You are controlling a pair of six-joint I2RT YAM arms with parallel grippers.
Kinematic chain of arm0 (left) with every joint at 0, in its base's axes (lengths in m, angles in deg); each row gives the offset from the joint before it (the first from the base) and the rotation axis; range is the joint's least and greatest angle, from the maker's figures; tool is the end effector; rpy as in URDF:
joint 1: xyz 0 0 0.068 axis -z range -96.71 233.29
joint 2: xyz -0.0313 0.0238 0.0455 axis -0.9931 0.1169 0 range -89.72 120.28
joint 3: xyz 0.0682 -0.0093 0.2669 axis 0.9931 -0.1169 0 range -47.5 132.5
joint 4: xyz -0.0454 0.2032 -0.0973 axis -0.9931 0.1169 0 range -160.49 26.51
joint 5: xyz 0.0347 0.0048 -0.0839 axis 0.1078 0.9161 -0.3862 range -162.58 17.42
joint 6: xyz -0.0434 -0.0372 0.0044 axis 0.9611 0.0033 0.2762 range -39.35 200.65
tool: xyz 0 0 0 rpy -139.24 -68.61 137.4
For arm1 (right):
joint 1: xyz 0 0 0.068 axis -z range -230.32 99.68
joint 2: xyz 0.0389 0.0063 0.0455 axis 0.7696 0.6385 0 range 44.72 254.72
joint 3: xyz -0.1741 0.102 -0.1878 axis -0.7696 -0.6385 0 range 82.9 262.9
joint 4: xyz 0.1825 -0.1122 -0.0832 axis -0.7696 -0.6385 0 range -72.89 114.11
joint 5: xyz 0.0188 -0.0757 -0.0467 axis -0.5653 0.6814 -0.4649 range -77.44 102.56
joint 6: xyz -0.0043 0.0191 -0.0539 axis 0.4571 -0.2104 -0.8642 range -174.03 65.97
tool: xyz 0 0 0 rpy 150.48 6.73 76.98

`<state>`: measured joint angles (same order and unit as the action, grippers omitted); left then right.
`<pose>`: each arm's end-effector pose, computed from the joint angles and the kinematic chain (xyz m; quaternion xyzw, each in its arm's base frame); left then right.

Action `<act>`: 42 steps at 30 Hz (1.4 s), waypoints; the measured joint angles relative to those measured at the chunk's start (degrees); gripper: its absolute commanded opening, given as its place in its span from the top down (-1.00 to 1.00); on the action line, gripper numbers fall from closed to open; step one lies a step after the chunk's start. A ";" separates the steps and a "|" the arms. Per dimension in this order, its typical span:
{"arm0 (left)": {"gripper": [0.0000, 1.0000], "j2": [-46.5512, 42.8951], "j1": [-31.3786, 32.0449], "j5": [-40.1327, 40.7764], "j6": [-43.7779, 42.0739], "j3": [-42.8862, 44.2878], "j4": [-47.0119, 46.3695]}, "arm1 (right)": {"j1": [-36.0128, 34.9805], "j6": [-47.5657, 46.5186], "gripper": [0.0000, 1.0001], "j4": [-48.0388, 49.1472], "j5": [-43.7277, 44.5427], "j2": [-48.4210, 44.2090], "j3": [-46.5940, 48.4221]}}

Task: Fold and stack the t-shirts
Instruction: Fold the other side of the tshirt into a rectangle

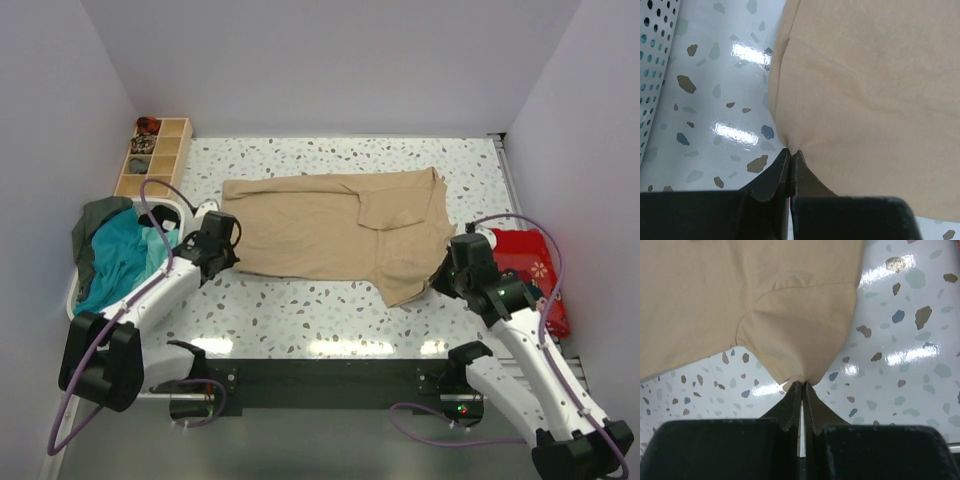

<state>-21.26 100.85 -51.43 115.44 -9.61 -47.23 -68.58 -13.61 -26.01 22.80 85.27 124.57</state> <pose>0.1953 -0.0465 0.2159 -0.1963 0.9154 0.0220 0.3508 0.0988 0.0251 0.2651 0.2100 0.9096 0.0980 0.3450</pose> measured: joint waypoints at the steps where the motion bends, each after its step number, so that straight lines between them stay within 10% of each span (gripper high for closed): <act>1: 1.00 0.74 -0.04 0.13 -0.04 0.50 -0.09 | 0.00 -0.15 1.00 1.51 0.57 1.38 -0.09; 16: 1.00 11.30 -2.01 0.85 -1.49 3.80 -2.89 | 0.02 -4.13 1.00 21.27 5.07 19.93 -0.28; 42: 1.00 11.65 -5.62 -4.66 -7.41 7.54 -4.28 | 9.42 -11.50 1.00 28.89 5.16 32.50 12.87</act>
<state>-9.61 95.23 -56.08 108.03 -2.07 -51.51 -59.16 -25.10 2.88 27.96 117.77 137.44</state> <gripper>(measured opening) 0.028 0.011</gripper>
